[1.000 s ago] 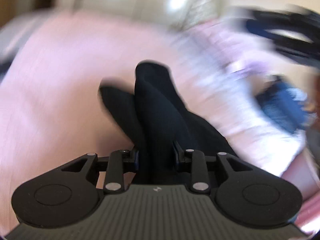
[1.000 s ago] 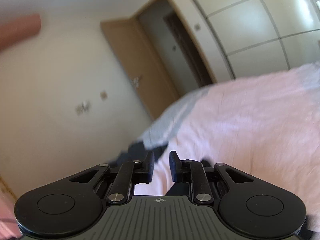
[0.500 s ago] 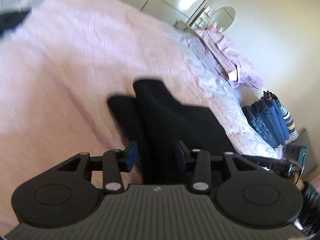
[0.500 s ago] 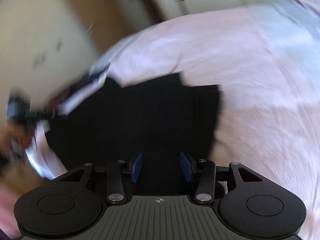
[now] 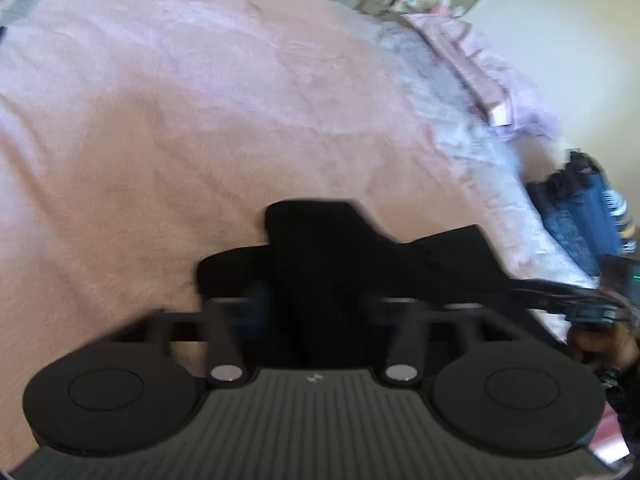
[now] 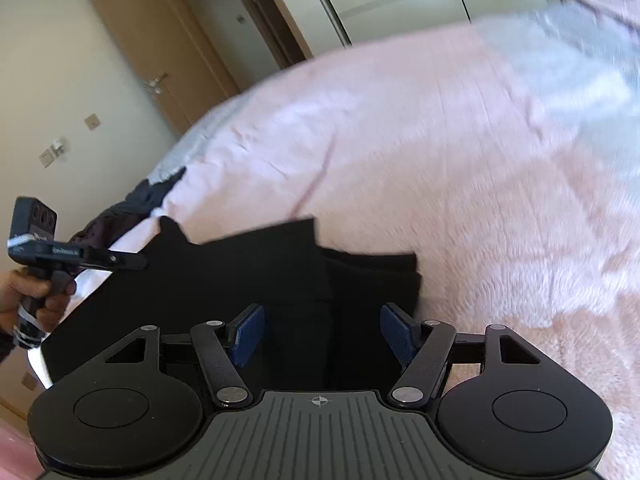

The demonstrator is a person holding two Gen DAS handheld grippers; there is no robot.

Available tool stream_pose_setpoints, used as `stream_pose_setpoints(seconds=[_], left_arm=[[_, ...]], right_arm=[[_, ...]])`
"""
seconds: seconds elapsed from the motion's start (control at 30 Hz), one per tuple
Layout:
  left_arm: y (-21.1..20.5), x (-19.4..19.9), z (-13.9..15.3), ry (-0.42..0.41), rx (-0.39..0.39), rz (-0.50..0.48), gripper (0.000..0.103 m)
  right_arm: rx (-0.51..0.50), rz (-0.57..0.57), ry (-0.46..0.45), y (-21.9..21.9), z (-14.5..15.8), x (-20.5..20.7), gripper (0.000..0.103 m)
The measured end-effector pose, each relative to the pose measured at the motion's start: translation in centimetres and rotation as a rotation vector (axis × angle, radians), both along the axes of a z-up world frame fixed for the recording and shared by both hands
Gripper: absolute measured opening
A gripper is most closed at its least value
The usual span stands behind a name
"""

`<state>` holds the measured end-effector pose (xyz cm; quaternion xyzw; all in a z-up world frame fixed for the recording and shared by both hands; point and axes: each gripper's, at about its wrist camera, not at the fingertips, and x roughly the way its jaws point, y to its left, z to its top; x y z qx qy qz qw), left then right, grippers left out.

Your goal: Fold clothes

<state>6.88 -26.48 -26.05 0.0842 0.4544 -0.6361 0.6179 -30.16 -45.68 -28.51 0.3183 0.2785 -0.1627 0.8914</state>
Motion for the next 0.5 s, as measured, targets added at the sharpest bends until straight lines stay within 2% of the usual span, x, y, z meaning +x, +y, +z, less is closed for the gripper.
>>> stream_pose_setpoints(seconds=[0.03,0.07,0.1,0.13,0.2,0.27,0.33,0.43,0.47,0.5], left_arm=[[0.6,0.2,0.4,0.010,-0.032,0.008,0.012],[1.4,0.3,1.2,0.007,-0.076,0.013,0.012],[2.3,0.5,1.8,-0.003,-0.109,0.018,0.012],[2.6,0.7,1.6,-0.010,-0.108,0.024,0.012],[2.9,1.1,0.7,-0.021,-0.086,0.036,0.012],[2.0,1.7,-1.9,0.009,-0.028,0.037,0.013],[1.4,2.3,-3.2,0.056,-0.020,0.056,0.015],[1.2,2.4,-2.6,0.042,-0.012,0.054,0.016],[1.4,2.3,-2.0,0.028,-0.012,0.053,0.018],[1.5,2.2,-1.5,0.014,-0.011,0.052,0.019]], right_arm=[[0.020,0.007,-0.013,-0.4,0.0,0.2,0.057],[0.040,0.015,-0.027,-0.7,0.1,0.3,0.041],[0.059,0.023,-0.042,-1.1,0.1,0.5,0.012],[0.064,0.032,-0.072,-1.2,0.6,1.0,0.011],[0.005,0.064,-0.075,-0.8,1.5,2.4,0.011],[-0.025,0.099,-0.032,-0.8,1.0,4.4,0.011],[-0.027,0.134,0.036,-1.3,-0.6,6.2,0.011],[-0.060,0.121,0.057,-1.2,0.1,5.9,0.011],[-0.112,0.114,0.067,-0.3,1.1,5.5,0.012],[-0.167,0.107,0.078,0.6,2.1,5.0,0.021]])
